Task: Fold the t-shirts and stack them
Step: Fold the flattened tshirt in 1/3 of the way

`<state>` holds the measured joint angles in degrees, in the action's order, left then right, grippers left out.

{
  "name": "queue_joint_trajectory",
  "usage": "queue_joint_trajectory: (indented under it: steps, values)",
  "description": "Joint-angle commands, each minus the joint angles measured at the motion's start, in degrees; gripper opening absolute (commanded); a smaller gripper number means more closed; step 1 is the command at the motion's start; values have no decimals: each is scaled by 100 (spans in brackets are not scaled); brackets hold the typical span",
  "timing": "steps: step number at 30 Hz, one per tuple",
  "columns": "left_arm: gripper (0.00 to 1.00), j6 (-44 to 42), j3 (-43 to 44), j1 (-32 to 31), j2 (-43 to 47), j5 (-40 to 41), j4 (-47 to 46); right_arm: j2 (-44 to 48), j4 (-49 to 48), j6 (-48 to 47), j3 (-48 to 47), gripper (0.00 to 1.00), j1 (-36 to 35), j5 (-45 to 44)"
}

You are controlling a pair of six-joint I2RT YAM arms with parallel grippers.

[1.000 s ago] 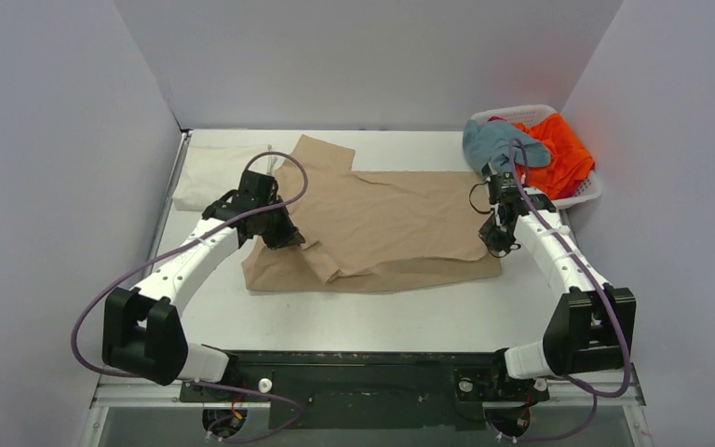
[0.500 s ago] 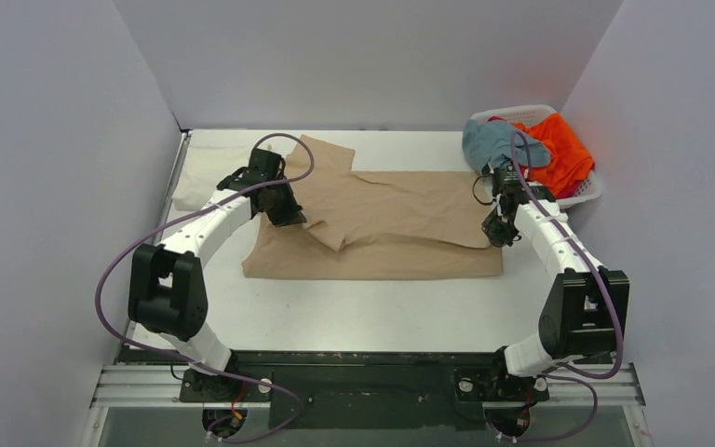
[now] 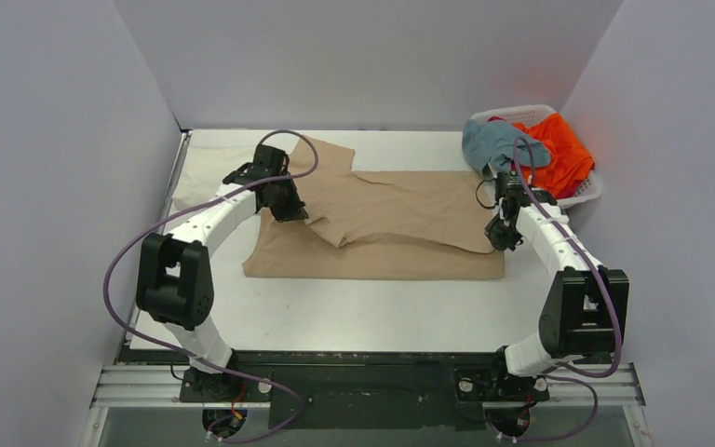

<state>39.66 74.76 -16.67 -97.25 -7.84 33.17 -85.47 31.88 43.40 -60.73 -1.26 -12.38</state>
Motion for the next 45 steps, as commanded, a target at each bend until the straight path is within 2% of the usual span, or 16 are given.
queue_joint_trajectory:
  steps: [1,2,4,5,6,7,9,12,13,15,17,24,29,33,40,45]
  values:
    - [2,7,549,49,-398,314,-155,-265,-38,-21,-207,0,52,-177]
    - [4,29,702,49,-558,442,-114,-386,-76,-14,-274,0,58,-181]
    - [20,95,967,49,-847,665,-119,-560,-98,18,-421,3,70,-250]
    - [41,139,1079,49,-953,795,-105,-612,-108,26,-474,5,83,-297]
    - [53,156,1364,54,-1188,1028,-20,-701,-111,27,-622,11,87,-398]
    - [72,209,1532,60,-1308,1178,50,-735,-102,28,-698,13,101,-459]
    - [79,273,2128,85,-1633,1503,481,-761,-33,41,-886,26,107,-590]
    - [83,342,2700,81,-1652,1954,966,-431,31,45,-798,47,48,-643]
    - [84,350,2558,74,-1549,1986,960,-217,39,50,-729,53,26,-682]
    - [85,332,2098,32,-1160,1952,754,131,145,67,-392,77,-40,-947]
    - [86,325,1512,-78,-740,1874,503,499,153,15,-108,82,-94,-905]
    - [88,7,278,-232,-106,610,-481,910,-594,-690,671,83,-822,515]
    - [89,-310,-10,-303,-514,-388,-1138,277,-1033,-777,742,83,-1112,1088]
    - [89,-308,196,-413,-1113,-783,-1195,-156,-1159,-695,690,82,-1122,1044]
    - [89,-175,486,-475,-1711,-371,-1222,-508,-1067,-696,769,82,-1109,505]
    - [90,-147,531,-540,-2044,-13,-630,-718,-994,-654,983,82,-1100,621]
